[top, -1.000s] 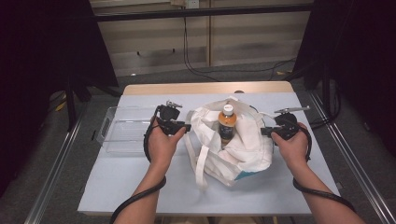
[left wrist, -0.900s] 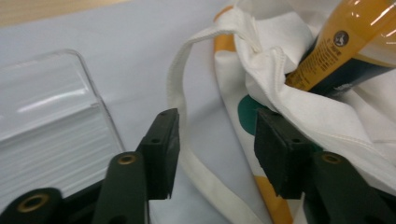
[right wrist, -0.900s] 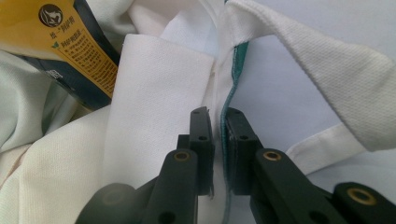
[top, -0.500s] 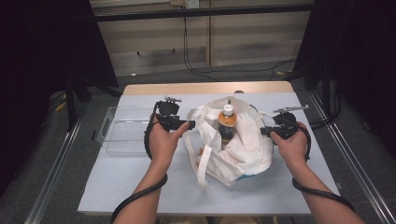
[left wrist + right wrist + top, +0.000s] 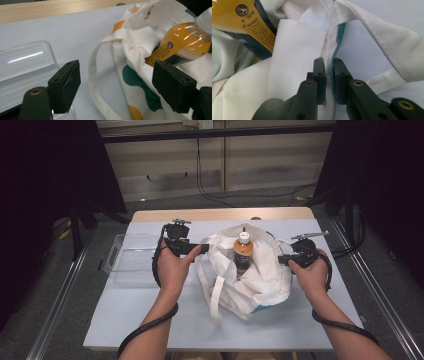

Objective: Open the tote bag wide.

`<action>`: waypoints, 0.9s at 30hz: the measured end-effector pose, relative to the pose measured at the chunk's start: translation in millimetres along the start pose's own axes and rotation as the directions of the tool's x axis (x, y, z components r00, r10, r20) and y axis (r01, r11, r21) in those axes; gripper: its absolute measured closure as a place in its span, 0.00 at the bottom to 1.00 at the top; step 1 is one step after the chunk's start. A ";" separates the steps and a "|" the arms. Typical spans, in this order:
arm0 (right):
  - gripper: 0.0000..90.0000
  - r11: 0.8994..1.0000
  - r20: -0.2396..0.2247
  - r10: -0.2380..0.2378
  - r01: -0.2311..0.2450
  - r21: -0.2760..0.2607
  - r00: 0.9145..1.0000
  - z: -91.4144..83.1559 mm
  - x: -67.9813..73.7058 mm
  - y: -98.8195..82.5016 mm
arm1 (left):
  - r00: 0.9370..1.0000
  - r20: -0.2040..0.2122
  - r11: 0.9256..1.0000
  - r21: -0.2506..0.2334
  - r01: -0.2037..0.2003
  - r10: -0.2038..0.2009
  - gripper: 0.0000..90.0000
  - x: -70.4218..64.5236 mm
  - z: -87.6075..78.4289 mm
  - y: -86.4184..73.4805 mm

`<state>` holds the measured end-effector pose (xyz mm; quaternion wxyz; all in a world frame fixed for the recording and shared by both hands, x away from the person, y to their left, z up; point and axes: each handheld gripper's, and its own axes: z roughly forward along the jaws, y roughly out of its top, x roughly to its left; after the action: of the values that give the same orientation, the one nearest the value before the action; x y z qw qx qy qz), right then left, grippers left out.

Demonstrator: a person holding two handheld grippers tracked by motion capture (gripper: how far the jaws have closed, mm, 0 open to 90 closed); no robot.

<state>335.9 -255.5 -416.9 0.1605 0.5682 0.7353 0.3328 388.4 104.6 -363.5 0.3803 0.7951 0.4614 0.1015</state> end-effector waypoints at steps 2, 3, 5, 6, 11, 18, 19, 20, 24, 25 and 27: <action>0.93 1.000 -0.001 -0.001 0.001 -0.001 1.000 0.2 -0.1 -0.4 | 1.000 -0.003 1.000 -0.002 0.004 -0.004 0.25 -0.4 1.2 0.1; 0.93 1.000 -0.002 0.002 -0.002 -0.002 1.000 0.0 -0.3 -0.5 | 1.000 -0.007 1.000 0.005 0.005 -0.005 0.25 1.1 2.5 0.7; 0.93 1.000 -0.004 0.004 -0.004 -0.003 1.000 -0.6 -0.6 -0.4 | 1.000 0.015 1.000 0.000 0.025 -0.025 0.25 2.5 3.0 1.3; 0.93 1.000 -0.006 0.002 -0.002 -0.002 1.000 -0.9 -0.5 -0.1 | 1.000 0.015 1.000 0.000 0.025 -0.025 0.25 2.5 3.0 1.3; 0.93 1.000 -0.006 -0.002 0.002 -0.008 1.000 -0.9 -0.1 0.9 | 0.999 0.047 0.999 0.036 0.013 -0.014 0.26 -4.3 16.7 -1.4; 0.93 1.000 -0.013 0.013 -0.013 -0.007 1.000 3.1 -2.4 -3.2 | 0.993 0.115 0.996 0.087 0.016 -0.026 0.45 -11.9 39.2 -10.8; 0.93 1.000 -0.019 0.016 -0.017 -0.010 1.000 3.3 -3.4 -3.8 | 0.992 0.119 0.996 0.090 0.021 -0.032 0.47 -12.0 41.7 -12.2; 0.93 1.000 -0.021 0.019 -0.019 -0.012 1.000 3.6 -4.2 -4.2 | 0.992 0.123 0.995 0.098 0.015 -0.027 0.51 -12.5 44.1 -13.4; 0.93 1.000 -0.027 0.018 -0.018 -0.011 0.999 4.4 -4.9 -3.6 | 0.994 0.106 0.993 0.115 -0.011 -0.001 0.75 -13.0 48.1 -15.7; 0.93 1.000 -0.028 0.018 -0.018 -0.009 0.999 4.7 -5.2 -3.6 | 0.995 0.102 0.993 0.114 -0.013 0.001 0.83 -11.4 47.6 -15.9; 0.93 1.000 -0.030 0.025 -0.025 -0.010 0.999 6.2 -5.9 -4.8 | 0.995 0.095 0.993 0.120 -0.010 -0.001 0.92 -7.7 46.4 -16.2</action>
<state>337.9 -259.8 -425.4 0.1483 0.5714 0.7287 0.3472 397.3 79.3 -405.3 0.3532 0.8214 0.4463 0.0365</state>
